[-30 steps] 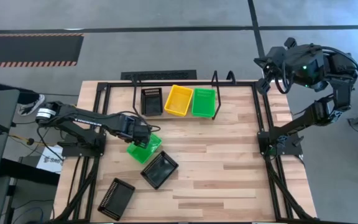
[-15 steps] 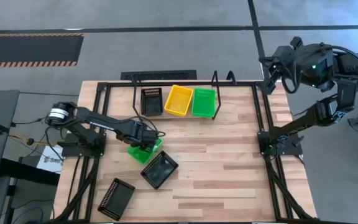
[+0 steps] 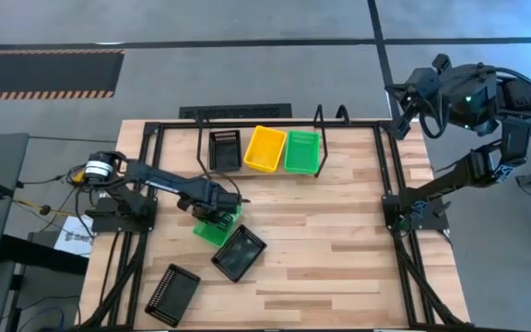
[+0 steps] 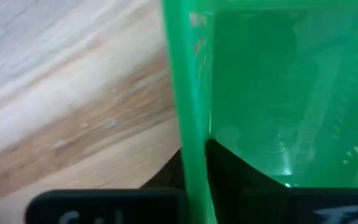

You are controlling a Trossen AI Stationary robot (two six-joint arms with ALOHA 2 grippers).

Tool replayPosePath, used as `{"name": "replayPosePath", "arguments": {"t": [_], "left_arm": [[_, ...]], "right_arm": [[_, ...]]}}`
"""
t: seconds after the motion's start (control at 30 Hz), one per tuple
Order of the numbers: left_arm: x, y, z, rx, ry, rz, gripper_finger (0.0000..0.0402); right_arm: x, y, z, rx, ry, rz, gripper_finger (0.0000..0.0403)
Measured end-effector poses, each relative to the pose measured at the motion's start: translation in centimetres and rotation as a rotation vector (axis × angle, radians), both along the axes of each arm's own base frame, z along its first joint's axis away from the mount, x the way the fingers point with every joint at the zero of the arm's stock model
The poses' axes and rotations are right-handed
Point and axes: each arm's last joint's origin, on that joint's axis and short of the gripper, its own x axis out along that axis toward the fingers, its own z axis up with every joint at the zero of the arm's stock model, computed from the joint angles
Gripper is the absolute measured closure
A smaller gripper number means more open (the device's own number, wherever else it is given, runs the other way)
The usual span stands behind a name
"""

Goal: Stack baskets on shelf by color
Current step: Stack the green bin on top of the green bin on the shelf

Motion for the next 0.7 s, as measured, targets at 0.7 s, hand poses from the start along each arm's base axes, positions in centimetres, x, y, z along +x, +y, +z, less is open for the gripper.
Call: {"name": "replayPosePath", "arguments": {"t": [0.7], "left_arm": [[-0.9,1.6,11.0,0.267,-0.445,0.135,0.0401]], "right_arm": [[0.0,0.1,0.0,0.016,-0.006,0.017,0.0400]]}}
